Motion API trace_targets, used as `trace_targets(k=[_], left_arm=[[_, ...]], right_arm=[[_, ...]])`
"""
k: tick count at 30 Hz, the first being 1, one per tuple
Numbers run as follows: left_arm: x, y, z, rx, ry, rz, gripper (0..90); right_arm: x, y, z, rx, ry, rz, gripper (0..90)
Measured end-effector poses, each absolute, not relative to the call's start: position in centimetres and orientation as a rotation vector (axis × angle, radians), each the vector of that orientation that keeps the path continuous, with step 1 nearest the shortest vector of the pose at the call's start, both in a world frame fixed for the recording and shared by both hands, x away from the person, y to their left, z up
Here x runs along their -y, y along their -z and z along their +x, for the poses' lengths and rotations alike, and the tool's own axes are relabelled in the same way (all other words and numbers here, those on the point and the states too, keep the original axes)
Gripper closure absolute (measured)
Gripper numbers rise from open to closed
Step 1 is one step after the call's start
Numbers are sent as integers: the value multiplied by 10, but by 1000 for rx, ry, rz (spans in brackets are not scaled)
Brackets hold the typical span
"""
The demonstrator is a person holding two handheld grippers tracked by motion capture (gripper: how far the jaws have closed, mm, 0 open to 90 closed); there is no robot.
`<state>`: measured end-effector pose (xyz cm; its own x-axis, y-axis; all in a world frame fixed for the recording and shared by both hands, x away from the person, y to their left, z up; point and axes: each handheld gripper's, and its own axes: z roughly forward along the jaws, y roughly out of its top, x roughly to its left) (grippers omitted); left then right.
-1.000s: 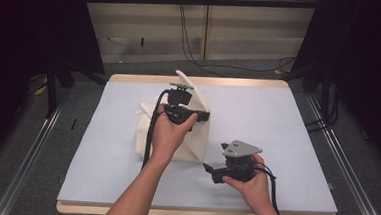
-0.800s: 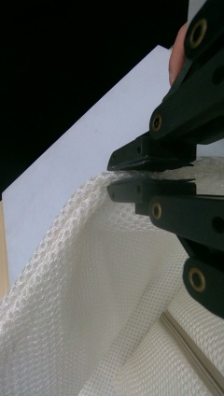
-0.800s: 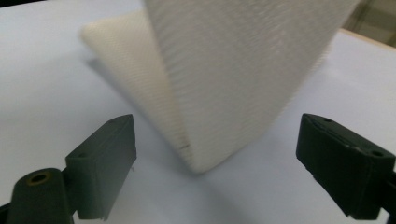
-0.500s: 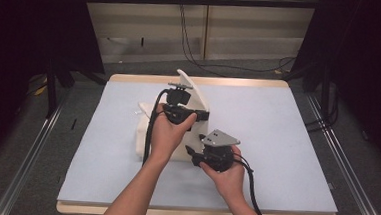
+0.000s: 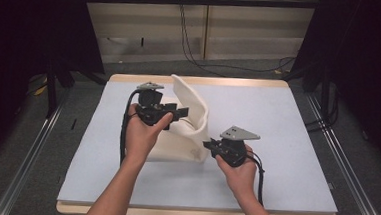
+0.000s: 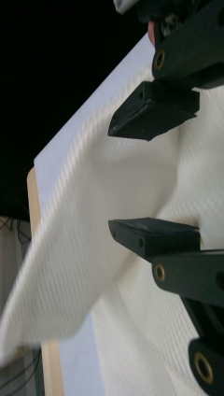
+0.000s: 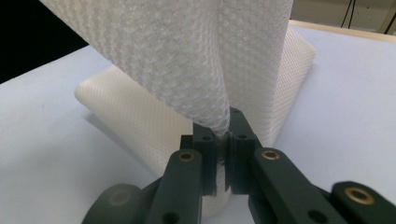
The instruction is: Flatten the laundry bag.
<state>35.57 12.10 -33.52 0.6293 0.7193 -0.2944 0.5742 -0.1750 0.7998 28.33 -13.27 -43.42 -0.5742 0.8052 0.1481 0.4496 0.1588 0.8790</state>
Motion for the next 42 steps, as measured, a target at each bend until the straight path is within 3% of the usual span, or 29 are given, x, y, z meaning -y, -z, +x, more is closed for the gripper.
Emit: trace_targets(k=[20,21,22,23,24,25,26,29,32,37,42], left_arm=[[-165,372,363,-1158,-217,1871,436],[-167,376,363,-1171,-218,1871,436],[-171,381,364,-1177,-211,1880,436],[-171,381,364,-1177,-211,1880,436],[-177,388,366,-1193,-212,1891,435],[-177,388,366,-1193,-212,1891,435],[-179,392,368,-1207,-210,1893,435],[-186,401,373,-1234,-200,1913,427],[-190,410,379,-1259,-215,1937,409],[-193,429,391,-1305,-200,1977,399],[-192,439,396,-1351,-198,1981,391]], right_arm=[[191,462,285,-2005,-1418,1427,788],[192,462,284,-1998,-1405,1436,761],[197,464,282,-1992,-1369,1453,677],[197,464,282,-1992,-1369,1453,677],[204,465,279,-1989,-1329,1476,564],[204,465,279,-1989,-1329,1476,564],[211,467,276,-1999,-1301,1493,474],[218,468,273,-2009,-1258,1517,421],[234,471,266,-2033,-1144,1518,311],[257,469,260,-2030,-1097,1535,252],[273,465,259,-2020,-1100,1514,252]])
